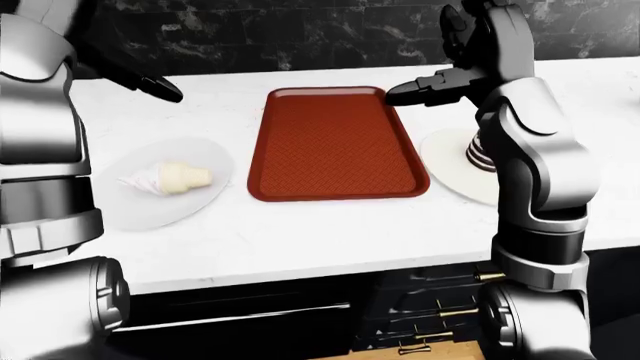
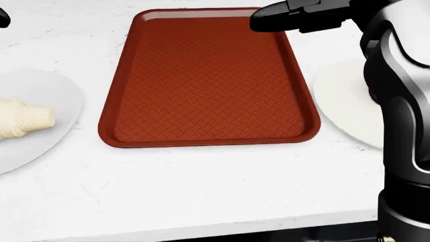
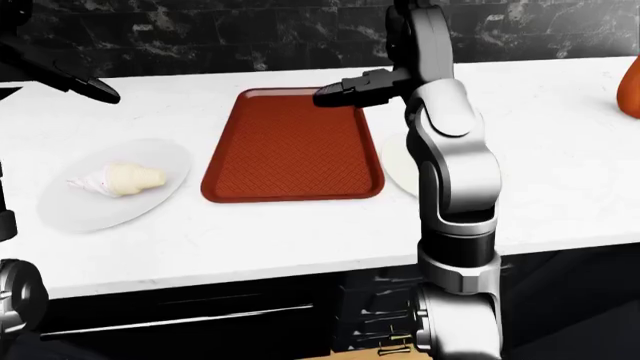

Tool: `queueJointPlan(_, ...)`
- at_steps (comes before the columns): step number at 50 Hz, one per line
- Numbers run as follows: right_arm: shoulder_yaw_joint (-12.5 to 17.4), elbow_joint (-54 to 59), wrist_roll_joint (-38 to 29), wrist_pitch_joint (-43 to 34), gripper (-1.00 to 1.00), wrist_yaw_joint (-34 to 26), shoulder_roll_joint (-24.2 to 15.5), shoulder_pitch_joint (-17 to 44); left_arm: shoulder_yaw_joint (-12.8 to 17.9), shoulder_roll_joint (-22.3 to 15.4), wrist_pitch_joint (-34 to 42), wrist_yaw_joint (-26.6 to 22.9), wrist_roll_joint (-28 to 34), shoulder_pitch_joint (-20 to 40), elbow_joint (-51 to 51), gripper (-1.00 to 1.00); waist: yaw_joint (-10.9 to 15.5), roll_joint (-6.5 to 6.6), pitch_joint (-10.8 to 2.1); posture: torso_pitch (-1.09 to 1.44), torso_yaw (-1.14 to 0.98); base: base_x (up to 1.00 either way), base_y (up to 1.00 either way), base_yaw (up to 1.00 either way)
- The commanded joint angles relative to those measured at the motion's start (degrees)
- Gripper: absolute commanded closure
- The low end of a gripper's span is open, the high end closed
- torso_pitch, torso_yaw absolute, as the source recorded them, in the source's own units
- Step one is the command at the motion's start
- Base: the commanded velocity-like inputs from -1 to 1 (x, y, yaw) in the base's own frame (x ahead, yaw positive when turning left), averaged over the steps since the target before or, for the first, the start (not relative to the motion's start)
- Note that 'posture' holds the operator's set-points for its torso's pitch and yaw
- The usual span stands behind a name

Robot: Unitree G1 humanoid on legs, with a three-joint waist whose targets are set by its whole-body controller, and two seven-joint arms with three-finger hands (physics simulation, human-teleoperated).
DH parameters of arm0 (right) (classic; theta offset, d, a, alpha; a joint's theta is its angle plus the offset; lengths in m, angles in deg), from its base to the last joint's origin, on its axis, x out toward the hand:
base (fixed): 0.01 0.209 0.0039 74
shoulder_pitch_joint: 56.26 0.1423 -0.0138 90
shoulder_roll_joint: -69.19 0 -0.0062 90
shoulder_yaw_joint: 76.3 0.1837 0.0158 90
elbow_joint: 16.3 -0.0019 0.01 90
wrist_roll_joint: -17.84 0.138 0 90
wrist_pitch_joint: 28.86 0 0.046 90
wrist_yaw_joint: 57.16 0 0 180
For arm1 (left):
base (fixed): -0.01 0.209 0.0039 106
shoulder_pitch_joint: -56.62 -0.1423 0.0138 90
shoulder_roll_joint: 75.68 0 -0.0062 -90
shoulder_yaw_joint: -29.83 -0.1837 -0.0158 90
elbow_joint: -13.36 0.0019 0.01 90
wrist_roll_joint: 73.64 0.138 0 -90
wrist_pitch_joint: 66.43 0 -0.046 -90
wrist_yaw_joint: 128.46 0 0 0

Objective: Move the dessert items from the plate to the tray.

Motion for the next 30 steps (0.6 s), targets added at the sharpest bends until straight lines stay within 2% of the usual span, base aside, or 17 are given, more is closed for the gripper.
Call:
queueJointPlan(1,1.0,-1.5,-0.3,2.0,-1.00,0.3,-0.8,1.7,0.4,-0.4,-4.3,-4.3,3.1,2.1,-0.7,-1.00,0.1,-0.45,-1.75,0.00,0.00,0.00,0.00,0.00)
queueJointPlan(2,1.1,-1.3,-0.3,2.2,-1.00,0.3,-0.7,1.6,0.2,-0.8,-5.6,-6.2,4.3,1.7,-0.4,-1.00,0.3,0.08,-0.90,0.00,0.00,0.00,0.00,0.00)
queueJointPlan(3,1.1,-1.5,-0.2,2.2,-1.00,0.4,-0.6,1.5,0.5,-0.8,-6.4,-6.8,5.5,2.0,0.2,-1.00,0.1,0.48,-0.77,0.00,0.00,0.00,0.00,0.00)
queueJointPlan(9,1.1,-1.5,-0.2,2.2,-1.00,0.4,-0.7,1.3,1.7,-1.7,-6.3,-18.2,10.2,-2.7,-6.6,-1.00,-0.1,1.03,-0.86,0.00,0.00,0.00,0.00,0.00)
queueJointPlan(13,0.9,-1.4,-0.2,2.4,-1.00,0.2,-0.5,1.3,4.2,-2.5,-5.9,-24.3,10.8,-7.6,-13.4,-1.00,-0.4,1.16,-0.90,0.00,0.00,0.00,0.00,0.00)
queueJointPlan(17,0.8,-1.2,-0.2,2.6,-1.00,0.0,-0.4,1.3,6.1,-4.5,-8.9,-29.4,9.5,-11.8,-16.2,-1.00,-0.4,1.19,-1.05,0.00,0.00,0.00,0.00,0.00)
queueJointPlan(22,0.7,-0.2,-0.3,3.6,-1.00,-0.2,-0.1,1.4,7.5,-5.5,-9.5,-34.5,9.0,-16.6,-19.6,-1.00,-0.2,1.21,-1.39,0.00,0.00,0.00,0.00,0.00)
queueJointPlan(30,0.5,-0.5,-0.3,4.0,-1.00,-0.4,0.5,0.7,8.1,-3.9,-11.5,-35.4,10.6,-20.3,-21.5,-1.00,0.1,1.20,-1.77,0.00,0.00,0.00,0.00,0.00)
